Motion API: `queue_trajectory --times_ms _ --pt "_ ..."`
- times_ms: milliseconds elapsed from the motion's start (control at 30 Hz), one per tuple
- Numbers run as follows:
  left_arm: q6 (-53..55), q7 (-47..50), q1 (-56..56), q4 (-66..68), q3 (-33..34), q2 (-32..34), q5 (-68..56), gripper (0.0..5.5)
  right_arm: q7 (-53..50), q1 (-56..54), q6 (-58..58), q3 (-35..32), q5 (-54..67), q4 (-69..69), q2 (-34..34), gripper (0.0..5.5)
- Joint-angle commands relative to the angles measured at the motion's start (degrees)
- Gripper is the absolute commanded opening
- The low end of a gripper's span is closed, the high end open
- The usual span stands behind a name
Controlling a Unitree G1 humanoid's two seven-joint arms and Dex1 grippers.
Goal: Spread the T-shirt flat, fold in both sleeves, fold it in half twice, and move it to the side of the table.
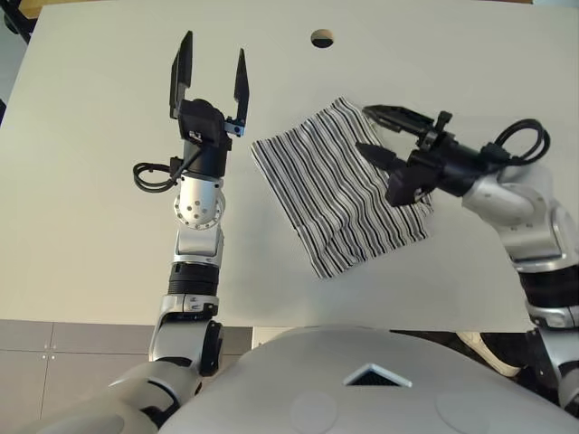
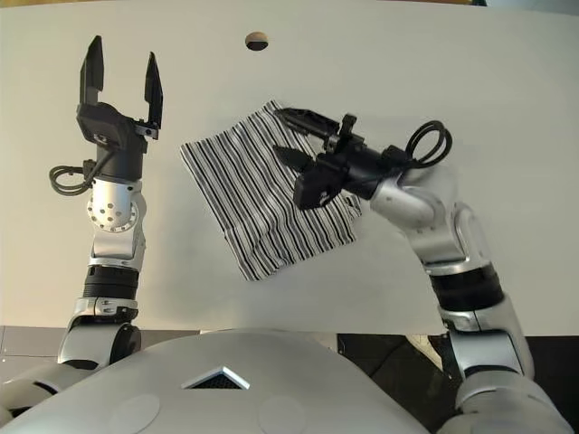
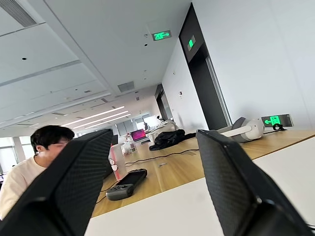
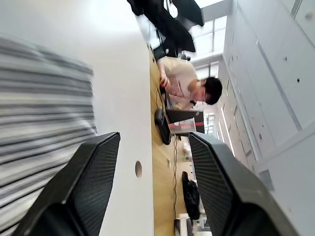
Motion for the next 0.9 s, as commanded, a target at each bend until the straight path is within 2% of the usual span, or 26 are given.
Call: queue_trajectory --times_ms 33,167,300,433,533,633,767,900 --pt "0.6 -0.6 -1.8 1.0 -1.2 -1.3 -0.1 3.15 -12.6 -14.3 1.5 9.6 -11.9 31.1 11.3 2.58" --pt "0.5 -0.9 -2.9 1.6 -1.7 -2.2 -0.1 3.15 -19.3 -20.3 1.6 13.9 -15.3 50.4 16.5 2.58" --pt "0.3 -0.5 -3.6 2.9 -1.9 -2.3 0.1 3.15 -24.9 -21.8 0.9 13.2 -13.7 60.0 15.1 2.58" --pt "0.6 -1.1 -4.2 3.0 -1.7 -1.5 0.2 3.15 -26.2 -8.0 -1.3 7.0 -8.1 45.5 4.8 2.58" --pt "0.9 -1.1 -4.7 3.2 -1.4 -0.9 0.2 3.15 -24.7 4.7 2.3 2.8 -5.4 28.4 0.7 2.58" --pt "1.1 -1.2 -5.2 3.3 -1.5 -0.5 0.2 3.15 -24.2 9.9 6.5 1.1 -4.9 17.4 1.4 2.58" --pt "1.4 -1.3 -5.5 3.6 -1.1 0.5 0.6 3.15 -30.3 11.4 8.7 -2.5 -6.5 8.6 3.5 2.58" --pt "1.3 -1.8 -4.4 2.1 -0.8 2.1 0.8 3.15 -32.2 14.3 9.3 -6.5 -7.0 -1.4 3.0 2.58"
